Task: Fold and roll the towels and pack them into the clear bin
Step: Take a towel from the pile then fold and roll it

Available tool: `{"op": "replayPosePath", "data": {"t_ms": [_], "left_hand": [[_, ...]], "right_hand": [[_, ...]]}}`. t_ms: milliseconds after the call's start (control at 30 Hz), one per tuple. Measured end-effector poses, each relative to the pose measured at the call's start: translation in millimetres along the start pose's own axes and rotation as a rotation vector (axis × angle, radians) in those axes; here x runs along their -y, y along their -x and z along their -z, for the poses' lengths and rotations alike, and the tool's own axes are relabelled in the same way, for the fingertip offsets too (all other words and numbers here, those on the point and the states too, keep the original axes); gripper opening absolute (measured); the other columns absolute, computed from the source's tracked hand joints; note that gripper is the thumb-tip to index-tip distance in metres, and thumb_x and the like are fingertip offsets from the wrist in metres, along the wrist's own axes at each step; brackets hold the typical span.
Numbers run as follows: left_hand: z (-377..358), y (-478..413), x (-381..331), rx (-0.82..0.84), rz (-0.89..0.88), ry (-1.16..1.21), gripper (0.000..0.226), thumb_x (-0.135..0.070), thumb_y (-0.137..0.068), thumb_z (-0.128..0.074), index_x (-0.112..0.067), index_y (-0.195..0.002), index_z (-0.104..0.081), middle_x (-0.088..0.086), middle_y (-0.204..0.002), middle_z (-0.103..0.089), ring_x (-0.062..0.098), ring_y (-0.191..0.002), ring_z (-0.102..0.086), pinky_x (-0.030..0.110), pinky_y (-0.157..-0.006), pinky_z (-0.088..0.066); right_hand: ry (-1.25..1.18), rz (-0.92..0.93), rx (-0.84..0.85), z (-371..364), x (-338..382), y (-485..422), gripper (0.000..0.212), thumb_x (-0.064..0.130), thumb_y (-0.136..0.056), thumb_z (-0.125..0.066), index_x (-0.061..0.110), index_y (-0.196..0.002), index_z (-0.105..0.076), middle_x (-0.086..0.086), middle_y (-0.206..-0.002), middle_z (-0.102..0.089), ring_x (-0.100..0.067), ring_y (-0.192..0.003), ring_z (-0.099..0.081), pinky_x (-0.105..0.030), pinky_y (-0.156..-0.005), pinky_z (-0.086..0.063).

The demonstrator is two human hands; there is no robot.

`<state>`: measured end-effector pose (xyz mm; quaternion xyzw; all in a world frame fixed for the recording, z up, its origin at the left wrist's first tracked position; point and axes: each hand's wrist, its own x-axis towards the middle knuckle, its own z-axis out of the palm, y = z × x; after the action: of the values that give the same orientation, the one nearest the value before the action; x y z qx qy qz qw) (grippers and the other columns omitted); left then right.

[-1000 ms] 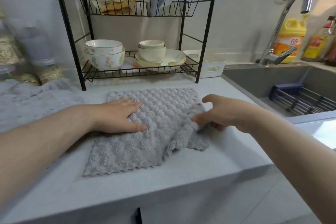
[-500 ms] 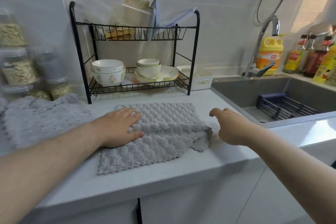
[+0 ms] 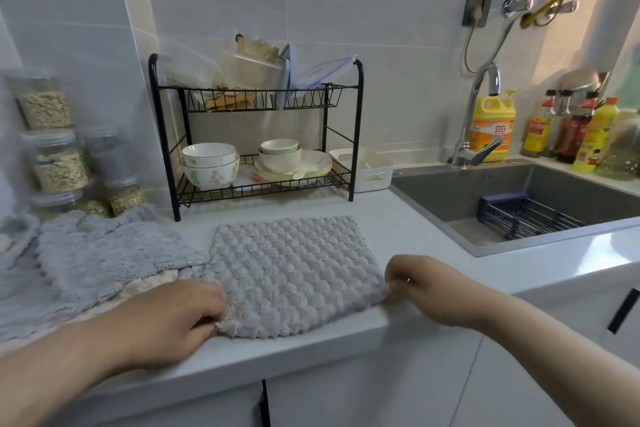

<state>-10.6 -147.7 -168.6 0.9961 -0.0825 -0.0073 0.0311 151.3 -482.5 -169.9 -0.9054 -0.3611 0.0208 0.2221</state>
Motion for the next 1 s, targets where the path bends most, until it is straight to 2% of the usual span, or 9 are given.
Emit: {"op": "replayPosePath", "data": {"t_ms": [67, 167, 300, 367, 467, 600, 733, 867, 1000], "left_hand": [[4, 0, -2, -0.075, 0.065, 0.074, 0.014, -0.034, -0.089, -0.049, -0.024, -0.080, -0.054, -0.014, -0.079, -0.057, -0.003, -0.076, -0.050, 0.018, -0.071, -0.041], [18, -9, 0, -0.233, 0.214, 0.354, 0.018, -0.012, -0.087, -0.058, -0.025, -0.075, -0.059, -0.010, -0.070, -0.065, 0.001, -0.060, -0.055, 0.022, -0.062, -0.042], [29, -50, 25, -0.417, 0.397, 0.513, 0.011, -0.014, -0.083, -0.070, -0.024, -0.083, -0.065, 0.006, -0.064, -0.064, 0.018, -0.053, -0.056, 0.026, -0.055, -0.040], [29, -75, 41, -0.441, 0.444, 0.462, 0.006, -0.021, -0.082, -0.073, -0.023, -0.084, -0.067, 0.002, -0.069, -0.063, 0.017, -0.059, -0.056, 0.024, -0.055, -0.040], [25, -111, 60, -0.405, 0.454, 0.358, 0.016, -0.021, -0.087, -0.066, -0.026, -0.072, -0.064, -0.005, -0.075, -0.066, 0.015, -0.071, -0.062, 0.025, -0.059, -0.042], [12, -148, 73, -0.156, 0.438, 0.093, 0.020, -0.019, -0.093, -0.050, -0.026, -0.075, -0.055, -0.001, -0.085, -0.063, 0.018, -0.078, -0.059, 0.035, -0.069, -0.051], [1, -159, 83, -0.072, 0.431, -0.052, 0.020, -0.014, -0.093, -0.045, -0.024, -0.077, -0.049, -0.003, -0.082, -0.056, 0.018, -0.078, -0.052, 0.033, -0.065, -0.040], [-5, -162, 88, -0.107, 0.430, -0.043, 0.014, -0.012, -0.093, -0.045, -0.017, -0.085, -0.055, 0.000, -0.086, -0.057, 0.021, -0.083, -0.053, 0.034, -0.069, -0.041], [-3, -163, 93, -0.079, 0.455, 0.044, 0.018, -0.018, -0.096, -0.045, -0.022, -0.079, -0.051, -0.003, -0.087, -0.054, 0.020, -0.087, -0.052, 0.031, -0.071, -0.038]], "right_hand": [[-0.257, -0.067, -0.061, 12, -2, -2, 0.019, 0.012, -0.091, -0.056, 0.024, -0.076, -0.059, 0.008, -0.074, -0.064, -0.009, -0.073, -0.057, -0.026, -0.074, -0.048], [-0.513, -0.127, -0.174, 23, 2, -14, 0.017, 0.006, -0.093, -0.052, 0.015, -0.084, -0.065, -0.005, -0.080, -0.067, -0.019, -0.074, -0.059, -0.043, -0.078, -0.054], [-0.345, -0.220, -0.267, 20, 6, -58, 0.022, 0.013, -0.097, -0.047, 0.015, -0.096, -0.068, 0.000, -0.090, -0.068, -0.014, -0.076, -0.059, -0.028, -0.069, -0.051], [-0.218, -0.261, -0.279, 15, 3, -84, 0.024, 0.014, -0.096, -0.043, 0.013, -0.100, -0.067, 0.001, -0.096, -0.066, -0.018, -0.083, -0.060, -0.033, -0.074, -0.052], [0.048, -0.287, -0.200, 1, -6, -124, 0.026, 0.009, -0.094, -0.038, 0.007, -0.103, -0.062, -0.005, -0.101, -0.062, -0.023, -0.089, -0.057, -0.032, -0.073, -0.047], [0.298, -0.237, -0.141, -18, -20, -162, 0.020, 0.011, -0.095, -0.040, 0.006, -0.104, -0.057, -0.012, -0.109, -0.060, -0.028, -0.094, -0.054, -0.032, -0.077, -0.043], [0.408, -0.225, -0.095, -30, -33, -177, 0.019, 0.011, -0.094, -0.042, 0.005, -0.108, -0.054, -0.014, -0.114, -0.061, -0.032, -0.103, -0.057, -0.036, -0.083, -0.046], [0.297, -0.202, -0.135, -29, -32, -179, 0.019, 0.015, -0.098, -0.040, 0.008, -0.109, -0.054, -0.013, -0.110, -0.061, -0.029, -0.092, -0.054, -0.031, -0.074, -0.040], [-0.201, -0.243, -0.011, -23, -23, -178, 0.009, 0.014, -0.091, -0.053, 0.010, -0.093, -0.062, -0.007, -0.076, -0.066, -0.019, -0.053, -0.057, -0.023, -0.048, -0.046]]}}
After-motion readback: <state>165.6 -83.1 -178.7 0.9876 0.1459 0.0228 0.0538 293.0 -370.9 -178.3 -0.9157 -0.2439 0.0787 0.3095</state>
